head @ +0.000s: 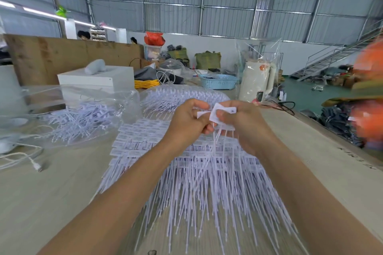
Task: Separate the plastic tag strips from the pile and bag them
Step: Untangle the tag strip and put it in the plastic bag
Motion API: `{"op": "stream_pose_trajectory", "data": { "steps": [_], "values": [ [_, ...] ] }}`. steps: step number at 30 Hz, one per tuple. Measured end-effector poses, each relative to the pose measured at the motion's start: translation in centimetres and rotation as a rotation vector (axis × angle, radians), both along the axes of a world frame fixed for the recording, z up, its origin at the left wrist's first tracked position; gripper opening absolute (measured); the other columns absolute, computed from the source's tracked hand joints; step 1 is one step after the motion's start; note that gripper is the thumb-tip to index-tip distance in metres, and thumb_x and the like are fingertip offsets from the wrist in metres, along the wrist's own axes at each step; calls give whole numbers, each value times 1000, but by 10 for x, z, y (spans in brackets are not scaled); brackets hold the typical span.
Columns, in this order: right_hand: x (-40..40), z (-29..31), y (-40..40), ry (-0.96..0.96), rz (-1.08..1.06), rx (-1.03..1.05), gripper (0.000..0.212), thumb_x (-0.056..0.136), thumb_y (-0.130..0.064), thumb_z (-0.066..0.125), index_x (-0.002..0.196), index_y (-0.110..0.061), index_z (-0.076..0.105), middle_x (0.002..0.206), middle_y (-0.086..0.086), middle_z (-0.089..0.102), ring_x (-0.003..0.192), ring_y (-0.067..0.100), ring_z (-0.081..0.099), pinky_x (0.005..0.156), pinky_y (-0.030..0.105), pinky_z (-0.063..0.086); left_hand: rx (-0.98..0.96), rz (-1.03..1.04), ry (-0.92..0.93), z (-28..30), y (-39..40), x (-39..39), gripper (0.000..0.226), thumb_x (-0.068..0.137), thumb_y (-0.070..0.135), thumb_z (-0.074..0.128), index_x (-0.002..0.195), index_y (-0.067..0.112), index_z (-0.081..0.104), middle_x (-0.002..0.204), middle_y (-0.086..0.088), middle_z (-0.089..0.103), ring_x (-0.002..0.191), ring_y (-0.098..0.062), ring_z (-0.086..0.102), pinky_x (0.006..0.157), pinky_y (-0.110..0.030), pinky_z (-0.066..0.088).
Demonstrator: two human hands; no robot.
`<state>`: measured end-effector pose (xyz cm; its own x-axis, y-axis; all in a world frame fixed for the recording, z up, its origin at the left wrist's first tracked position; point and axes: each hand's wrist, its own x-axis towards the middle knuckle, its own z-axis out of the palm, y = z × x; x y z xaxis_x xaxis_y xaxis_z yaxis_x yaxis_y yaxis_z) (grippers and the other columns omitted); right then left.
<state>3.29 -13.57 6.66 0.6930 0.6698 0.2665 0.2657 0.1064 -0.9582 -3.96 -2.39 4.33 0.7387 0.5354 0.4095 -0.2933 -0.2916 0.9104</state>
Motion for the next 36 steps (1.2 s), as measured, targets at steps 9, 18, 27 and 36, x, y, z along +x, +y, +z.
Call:
{"op": "stream_pose_trajectory", "data": {
  "steps": [9,18,27,36],
  "values": [
    [3,-6,23,9,38,-39,8,88,5,53,85,-2,56,75,21,54,71,28,51,81,52,48,72,35,72,4,8,3,18,97,1,37,99,19,39,50,1,59,47,-10,57,53,-21,51],
    [2,18,45,75,-112,21,15,86,4,56,94,-8,56,80,12,59,70,23,56,68,38,47,-243,192,-60,20,3,3,50,83,-3,63,114,14,29,73,-11,66,59,-16,67,65,-26,56],
    [2,17,55,391,-210,205,27,86,10,52,62,-3,50,51,10,51,47,21,43,50,31,34,-89,-54,331,-2,-27,-22,28,100,29,41,109,7,55,72,-1,65,47,-10,62,55,-27,57],
    [-31,-20,105,515,42,156,5,89,-2,59,88,2,61,75,8,59,63,19,55,55,23,47,-141,203,367,-19,3,-80,27,98,8,41,82,7,63,51,3,51,34,-3,37,39,-14,30]
  ]
}}
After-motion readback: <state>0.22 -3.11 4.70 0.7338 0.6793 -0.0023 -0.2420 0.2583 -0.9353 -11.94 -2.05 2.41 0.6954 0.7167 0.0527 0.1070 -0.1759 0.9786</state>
